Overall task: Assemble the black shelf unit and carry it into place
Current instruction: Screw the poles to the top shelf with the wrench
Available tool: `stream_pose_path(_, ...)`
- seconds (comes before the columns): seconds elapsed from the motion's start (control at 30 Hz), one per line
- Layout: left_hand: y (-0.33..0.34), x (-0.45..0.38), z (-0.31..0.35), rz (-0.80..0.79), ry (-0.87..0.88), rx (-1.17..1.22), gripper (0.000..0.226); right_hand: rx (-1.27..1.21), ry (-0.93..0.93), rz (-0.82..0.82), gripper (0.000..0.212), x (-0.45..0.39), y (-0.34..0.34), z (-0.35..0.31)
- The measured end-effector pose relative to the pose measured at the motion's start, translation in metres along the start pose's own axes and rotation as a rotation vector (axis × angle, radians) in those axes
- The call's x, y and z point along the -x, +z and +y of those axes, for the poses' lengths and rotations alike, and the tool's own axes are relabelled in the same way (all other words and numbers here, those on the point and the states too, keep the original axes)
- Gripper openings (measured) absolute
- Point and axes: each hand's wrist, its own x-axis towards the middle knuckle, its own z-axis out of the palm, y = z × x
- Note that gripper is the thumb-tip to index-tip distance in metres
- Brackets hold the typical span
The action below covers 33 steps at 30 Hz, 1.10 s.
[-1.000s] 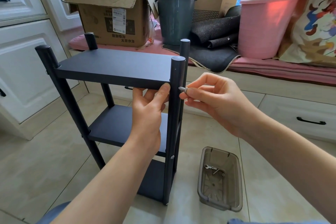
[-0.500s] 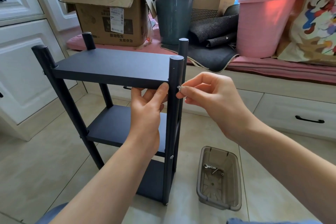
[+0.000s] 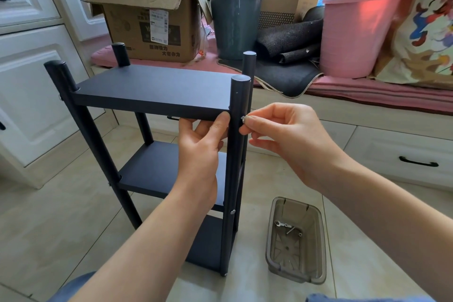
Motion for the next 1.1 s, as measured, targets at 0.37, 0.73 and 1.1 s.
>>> stream_pose_path(0.37,0.000,-0.001,-0.002,0.007,-0.006,0.000,0.046,-0.090,0.137,-0.026,0.007,0.000,-0.002,0.000)
stream_pose_path(0.73,0.002,-0.002,-0.004,0.011,-0.001,0.035,0.049,0.876,-0.504,0.185,0.011,0.007,0.007,0.001)
stream_pose_path(1.1,0.005,-0.002,-0.007,-0.060,0.007,0.098,0.037,1.158,-0.521,0.212,0.032,0.013,0.019,-0.004)
